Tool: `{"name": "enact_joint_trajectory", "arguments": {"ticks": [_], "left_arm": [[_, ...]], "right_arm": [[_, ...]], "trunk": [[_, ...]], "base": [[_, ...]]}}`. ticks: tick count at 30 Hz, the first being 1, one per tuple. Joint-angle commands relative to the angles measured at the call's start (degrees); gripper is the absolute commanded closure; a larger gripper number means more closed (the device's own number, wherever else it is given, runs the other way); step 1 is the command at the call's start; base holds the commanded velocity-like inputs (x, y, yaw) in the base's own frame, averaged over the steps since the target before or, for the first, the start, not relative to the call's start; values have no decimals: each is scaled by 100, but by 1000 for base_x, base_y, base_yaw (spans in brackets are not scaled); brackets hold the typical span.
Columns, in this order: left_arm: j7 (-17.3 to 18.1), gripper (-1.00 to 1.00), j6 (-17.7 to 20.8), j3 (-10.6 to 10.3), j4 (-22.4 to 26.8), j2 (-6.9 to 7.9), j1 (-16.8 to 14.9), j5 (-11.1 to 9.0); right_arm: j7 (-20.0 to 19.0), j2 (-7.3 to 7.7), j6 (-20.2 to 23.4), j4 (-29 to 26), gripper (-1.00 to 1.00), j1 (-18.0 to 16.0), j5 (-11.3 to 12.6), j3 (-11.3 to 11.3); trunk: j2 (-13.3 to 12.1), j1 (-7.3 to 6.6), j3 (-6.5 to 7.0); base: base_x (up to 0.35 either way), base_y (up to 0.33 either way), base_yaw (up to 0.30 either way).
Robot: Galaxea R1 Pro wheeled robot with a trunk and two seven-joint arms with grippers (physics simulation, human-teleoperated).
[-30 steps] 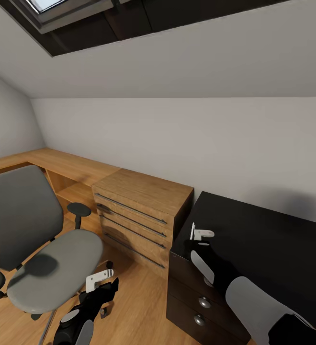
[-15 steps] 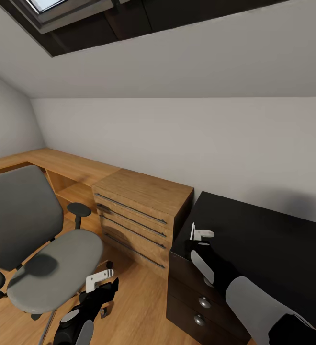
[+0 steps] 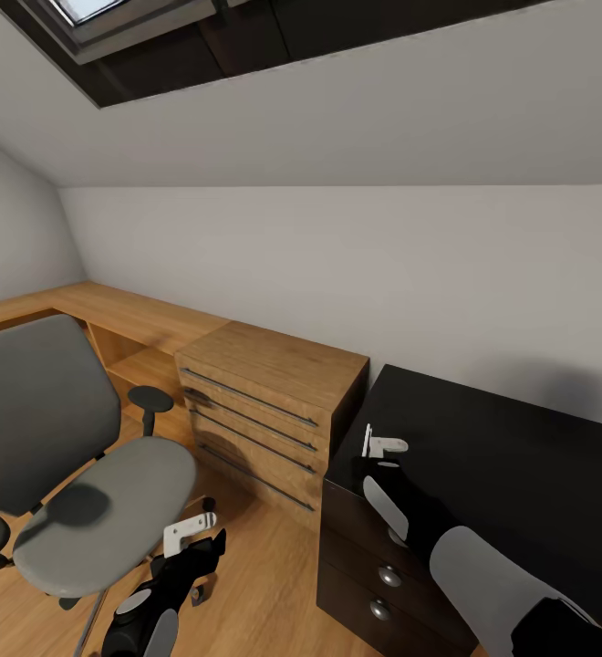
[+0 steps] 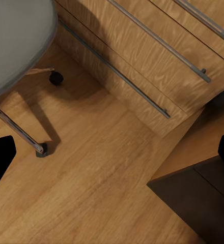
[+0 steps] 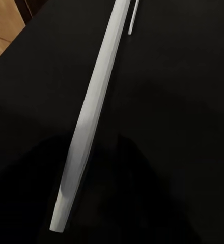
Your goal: In the bedroom, organize the workspace by keeping the computer under the desk, ensuring the monitor is on the desk, placing the keyboard on the desk next to the monitor, placing the mouse on the desk next to the keyboard, moving the folder from the swivel chair onto the desk next to the mouse, stacking the notebook on top of the folder with the pen on top of the notebook, and positioning the swivel chair next to the desk.
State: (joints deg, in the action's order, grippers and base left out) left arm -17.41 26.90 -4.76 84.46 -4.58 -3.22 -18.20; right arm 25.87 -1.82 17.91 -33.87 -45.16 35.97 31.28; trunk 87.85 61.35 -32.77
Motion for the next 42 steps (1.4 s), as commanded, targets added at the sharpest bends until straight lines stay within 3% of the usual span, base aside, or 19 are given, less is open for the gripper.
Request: {"name": "enact_joint_trajectory", "arguments": {"ticks": [1, 6, 14, 42], "left_arm": [[-54, -100, 17, -7, 9, 1, -4, -60], [-56, -100, 17, -7, 9, 1, -4, -60], [-52, -100, 17, -7, 9, 1, -4, -60], [-53, -100, 17, -5, 9, 1, -4, -67]], "right_arm": [[50, 6, 72, -3, 100, -1, 92, 28], [50, 6, 174, -21, 100, -1, 94, 19], [50, 8, 380, -187, 100, -1, 94, -228], [50, 15, 379, -199, 100, -1, 88, -245]], "trunk": [[3, 0, -8], [3, 0, -8], [3, 0, -8], [-77, -44, 28]], "base": [[0, 0, 0], [0, 0, 0], [0, 0, 0], [0, 0, 0]]}}
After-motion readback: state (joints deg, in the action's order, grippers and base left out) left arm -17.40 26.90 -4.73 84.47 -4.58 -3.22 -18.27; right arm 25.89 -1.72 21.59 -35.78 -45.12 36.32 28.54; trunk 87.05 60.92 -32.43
